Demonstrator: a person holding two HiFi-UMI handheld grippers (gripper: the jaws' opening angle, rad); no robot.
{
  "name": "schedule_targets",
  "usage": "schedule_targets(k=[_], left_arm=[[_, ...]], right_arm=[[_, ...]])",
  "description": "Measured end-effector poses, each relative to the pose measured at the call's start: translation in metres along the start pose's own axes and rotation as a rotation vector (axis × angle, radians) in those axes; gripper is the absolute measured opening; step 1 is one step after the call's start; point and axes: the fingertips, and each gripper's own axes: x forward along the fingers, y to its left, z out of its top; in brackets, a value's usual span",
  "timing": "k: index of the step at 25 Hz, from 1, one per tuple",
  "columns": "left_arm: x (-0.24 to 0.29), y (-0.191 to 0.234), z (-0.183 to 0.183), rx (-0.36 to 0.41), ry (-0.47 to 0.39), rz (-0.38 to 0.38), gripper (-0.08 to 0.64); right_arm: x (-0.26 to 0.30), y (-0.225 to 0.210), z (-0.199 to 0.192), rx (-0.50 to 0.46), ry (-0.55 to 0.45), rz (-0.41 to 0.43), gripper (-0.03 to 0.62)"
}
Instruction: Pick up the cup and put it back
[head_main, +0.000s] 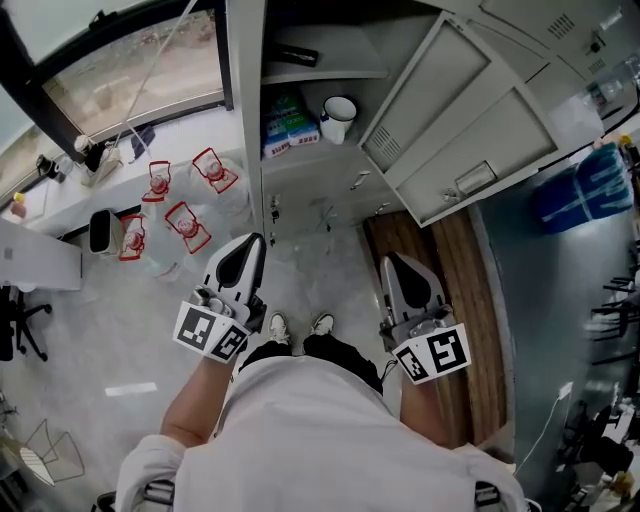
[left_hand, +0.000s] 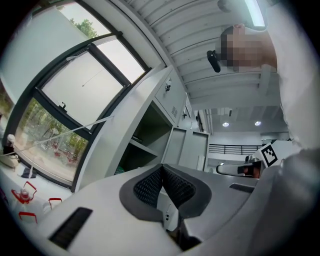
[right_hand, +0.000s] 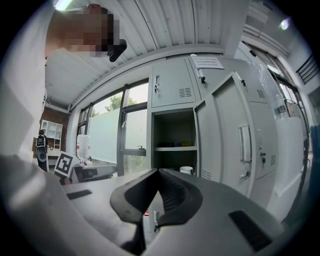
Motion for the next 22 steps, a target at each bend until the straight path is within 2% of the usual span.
schedule_targets(k=[5,12,16,22], left_arm=[[0.025,0.002,-0.006,0.008,0.000,-0.003,0.020],[0.071,0.005,-0.010,0.034,-0.017,0.002,0.020],[0.086,0.006,-0.008,0.043,-0.025,0.025,0.020],[0.088,0.013,-0.005,0.060,-0.025,0.087,0.020]], right_arm=[[0.028,-0.018,-0.001,-0.012,-0.004,0.044,0.017],[0.067,-0.045,0.007,-0.100,-0.011,0.121,0.017],[0.095,-0.050,0.005,-0.131,-0.015,0.163,0.017],[0.136,-0.064,-0.009,-0.111,-0.007,0.209,0.018]])
